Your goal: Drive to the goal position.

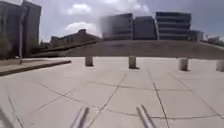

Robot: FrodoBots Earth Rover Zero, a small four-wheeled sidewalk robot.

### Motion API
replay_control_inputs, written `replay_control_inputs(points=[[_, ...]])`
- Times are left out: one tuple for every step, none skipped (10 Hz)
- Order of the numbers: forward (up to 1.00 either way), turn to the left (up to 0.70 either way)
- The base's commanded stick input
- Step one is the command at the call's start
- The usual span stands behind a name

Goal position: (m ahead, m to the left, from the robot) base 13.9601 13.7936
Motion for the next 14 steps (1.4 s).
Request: replay_control_inputs(points=[[0.38, 0.04], [0.38, 0.04], [0.38, 0.04], [0.37, 0.04], [0.19, 0.02], [0.0, 0.0], [0.0, 0.0], [0.0, 0.0], [0.0, 0.0], [0.0, 0.0], [0.0, 0.0], [0.0, 0.0], [0.0, 0.0], [0.0, 0.0]])
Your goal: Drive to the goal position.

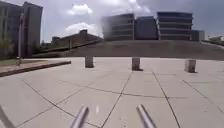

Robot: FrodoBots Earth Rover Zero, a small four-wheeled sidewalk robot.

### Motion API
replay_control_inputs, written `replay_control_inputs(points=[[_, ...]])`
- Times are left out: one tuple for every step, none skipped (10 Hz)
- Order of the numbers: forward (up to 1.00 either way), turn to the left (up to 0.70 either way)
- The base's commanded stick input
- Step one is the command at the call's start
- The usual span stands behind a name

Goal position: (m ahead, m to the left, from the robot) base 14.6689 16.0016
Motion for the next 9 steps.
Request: replay_control_inputs(points=[[0.55, 0.02], [1.0, 0.04], [1.0, 0.04], [1.0, 0.04], [1.0, 0.04], [1.0, 0.04], [1.0, 0.04], [1.0, 0.04], [1.0, 0.04]])
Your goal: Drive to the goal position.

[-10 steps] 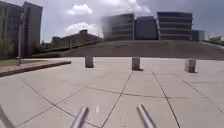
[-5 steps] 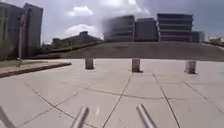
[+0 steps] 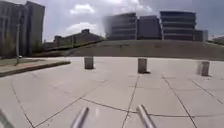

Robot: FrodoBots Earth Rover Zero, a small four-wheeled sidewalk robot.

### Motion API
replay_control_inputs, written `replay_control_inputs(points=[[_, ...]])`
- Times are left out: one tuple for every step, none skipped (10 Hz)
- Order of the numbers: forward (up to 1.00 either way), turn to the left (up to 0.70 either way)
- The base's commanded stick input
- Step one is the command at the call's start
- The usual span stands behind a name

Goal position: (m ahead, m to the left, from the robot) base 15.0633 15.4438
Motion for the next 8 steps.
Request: replay_control_inputs(points=[[1.0, 0.04], [1.0, 0.04], [1.0, 0.04], [1.0, 0.04], [1.0, 0.04], [1.0, 0.04], [1.0, -0.1], [1.0, -0.24]])
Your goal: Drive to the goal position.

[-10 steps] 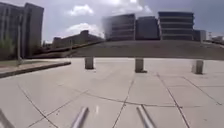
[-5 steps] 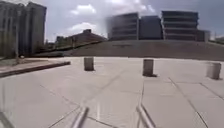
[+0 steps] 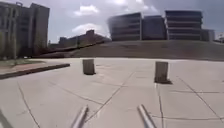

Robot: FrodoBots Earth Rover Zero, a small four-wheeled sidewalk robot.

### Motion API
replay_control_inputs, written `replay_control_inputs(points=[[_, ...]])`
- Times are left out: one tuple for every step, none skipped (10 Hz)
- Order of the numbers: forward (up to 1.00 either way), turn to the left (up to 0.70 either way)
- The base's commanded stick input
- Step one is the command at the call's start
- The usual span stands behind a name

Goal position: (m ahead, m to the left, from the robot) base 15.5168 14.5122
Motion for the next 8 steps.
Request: replay_control_inputs(points=[[1.0, -0.33], [1.0, -0.2], [1.0, 0.02], [1.0, 0.04], [1.0, 0.04], [1.0, 0.04], [1.0, 0.04], [1.0, 0.04]])
